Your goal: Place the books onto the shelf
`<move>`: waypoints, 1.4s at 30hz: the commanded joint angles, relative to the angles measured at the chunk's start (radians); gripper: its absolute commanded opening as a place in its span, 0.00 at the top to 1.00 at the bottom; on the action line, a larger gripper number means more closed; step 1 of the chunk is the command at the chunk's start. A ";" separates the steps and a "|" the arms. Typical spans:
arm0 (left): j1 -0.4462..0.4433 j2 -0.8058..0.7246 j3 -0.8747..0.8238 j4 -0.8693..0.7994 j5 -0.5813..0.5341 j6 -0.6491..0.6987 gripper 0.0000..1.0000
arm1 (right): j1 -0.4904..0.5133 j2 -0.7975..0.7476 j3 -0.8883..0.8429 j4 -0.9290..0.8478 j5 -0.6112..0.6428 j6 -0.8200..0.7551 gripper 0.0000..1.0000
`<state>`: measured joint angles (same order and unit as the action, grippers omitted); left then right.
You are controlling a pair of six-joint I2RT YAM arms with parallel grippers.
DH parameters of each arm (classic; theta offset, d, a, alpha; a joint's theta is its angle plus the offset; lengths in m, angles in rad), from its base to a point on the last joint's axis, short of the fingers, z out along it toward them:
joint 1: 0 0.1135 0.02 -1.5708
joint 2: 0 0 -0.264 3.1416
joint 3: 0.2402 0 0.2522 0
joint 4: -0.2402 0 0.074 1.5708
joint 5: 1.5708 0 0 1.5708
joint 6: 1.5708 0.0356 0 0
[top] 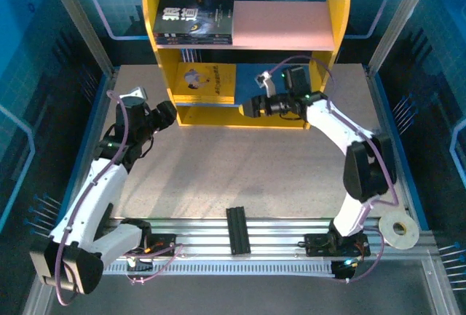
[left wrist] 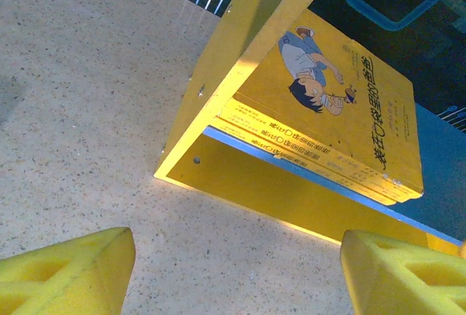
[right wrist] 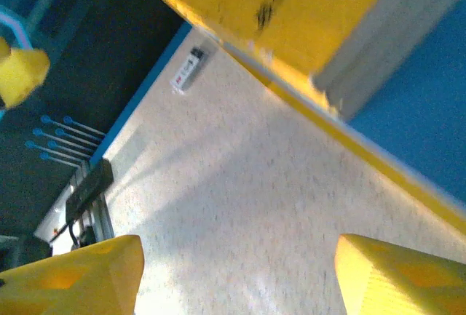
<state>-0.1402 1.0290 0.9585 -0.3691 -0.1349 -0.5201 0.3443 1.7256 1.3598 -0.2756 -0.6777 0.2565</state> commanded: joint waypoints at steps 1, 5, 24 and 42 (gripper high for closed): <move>0.010 -0.023 -0.025 0.015 0.001 0.026 0.24 | 0.002 -0.146 -0.143 0.018 0.119 -0.011 0.28; 0.010 -0.024 -0.006 0.015 -0.010 0.049 0.22 | -0.009 -0.320 -0.302 0.006 0.217 -0.001 0.23; 0.022 0.050 0.231 -0.129 -0.079 0.201 0.01 | -0.247 -0.774 -0.447 -0.205 0.375 -0.009 0.00; 0.082 0.129 -0.140 0.182 -0.199 0.191 0.01 | -0.401 -0.965 -0.801 0.237 0.670 -0.021 0.00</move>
<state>-0.0669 1.1439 0.8768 -0.3550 -0.2901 -0.3588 -0.0463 0.7967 0.6403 -0.2504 -0.0788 0.2455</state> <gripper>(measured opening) 0.994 0.999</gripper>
